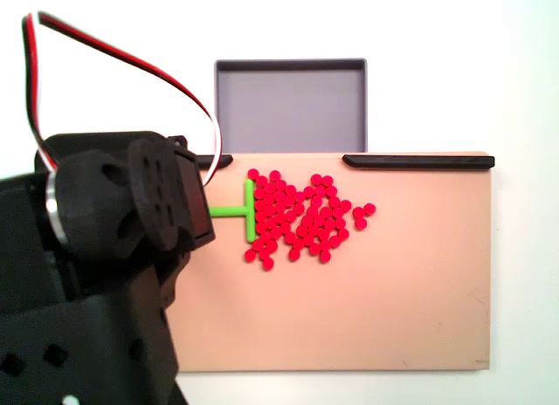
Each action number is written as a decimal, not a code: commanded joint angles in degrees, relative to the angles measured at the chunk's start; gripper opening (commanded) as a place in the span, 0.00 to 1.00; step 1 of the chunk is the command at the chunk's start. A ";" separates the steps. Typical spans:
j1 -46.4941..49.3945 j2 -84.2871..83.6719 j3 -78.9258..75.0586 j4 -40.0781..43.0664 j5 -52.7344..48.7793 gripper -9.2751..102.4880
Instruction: Gather the left side granules
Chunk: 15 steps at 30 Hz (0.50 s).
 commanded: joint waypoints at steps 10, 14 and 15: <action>1.23 -0.18 0.35 -0.26 -1.05 0.08; 1.14 -0.18 0.35 -0.26 -1.05 0.08; 1.14 -0.18 0.35 -0.26 -1.05 0.08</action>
